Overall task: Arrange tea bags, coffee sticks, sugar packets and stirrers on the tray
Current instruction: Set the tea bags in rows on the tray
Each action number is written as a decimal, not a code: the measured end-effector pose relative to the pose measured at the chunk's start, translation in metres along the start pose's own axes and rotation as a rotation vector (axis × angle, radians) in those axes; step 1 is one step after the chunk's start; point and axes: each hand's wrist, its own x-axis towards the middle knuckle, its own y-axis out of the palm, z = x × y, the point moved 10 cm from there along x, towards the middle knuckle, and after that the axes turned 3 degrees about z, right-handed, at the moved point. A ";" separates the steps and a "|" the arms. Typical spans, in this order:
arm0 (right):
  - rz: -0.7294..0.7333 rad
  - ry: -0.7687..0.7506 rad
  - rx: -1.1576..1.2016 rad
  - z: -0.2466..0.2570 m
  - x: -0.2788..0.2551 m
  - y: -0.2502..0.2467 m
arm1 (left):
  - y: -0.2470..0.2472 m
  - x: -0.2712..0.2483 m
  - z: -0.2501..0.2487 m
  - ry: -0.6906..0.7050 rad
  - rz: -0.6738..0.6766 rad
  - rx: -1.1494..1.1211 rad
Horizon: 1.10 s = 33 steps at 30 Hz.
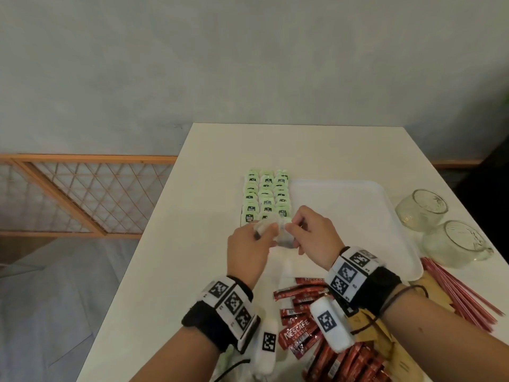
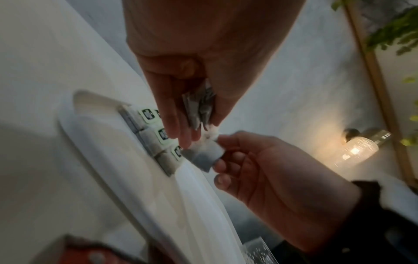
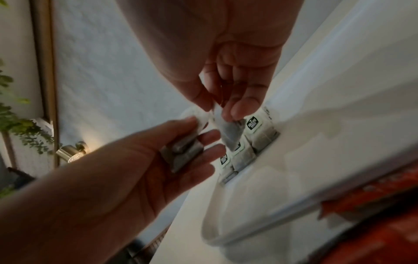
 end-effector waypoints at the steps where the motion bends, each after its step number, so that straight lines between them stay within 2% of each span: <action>1: 0.002 -0.008 0.007 0.001 -0.004 0.000 | 0.008 -0.002 -0.004 0.020 0.024 0.038; 3: 0.008 -0.033 0.029 0.006 -0.011 -0.002 | 0.019 -0.004 -0.008 0.045 0.043 0.085; 9: 0.041 -0.072 0.020 0.004 -0.018 -0.009 | 0.028 -0.009 -0.016 0.016 0.074 -0.009; 12: -0.045 -0.084 -0.062 0.001 -0.014 -0.023 | 0.020 -0.004 -0.008 -0.049 0.007 -0.056; 14: -0.070 -0.083 -0.076 -0.002 -0.009 -0.029 | 0.021 -0.002 -0.003 -0.099 0.014 -0.115; 18: 0.097 -0.006 -0.091 -0.013 0.000 -0.011 | 0.025 -0.002 0.002 -0.117 0.074 -0.135; 22: 0.196 0.080 -0.173 -0.033 0.007 0.002 | 0.000 0.007 0.018 -0.176 -0.013 -0.174; 26: 0.119 0.144 -0.172 -0.048 0.021 -0.003 | -0.030 0.019 0.029 -0.229 -0.105 -0.221; 33: 0.020 0.094 -0.085 -0.041 0.044 0.001 | -0.033 0.027 0.039 -0.255 -0.107 -0.270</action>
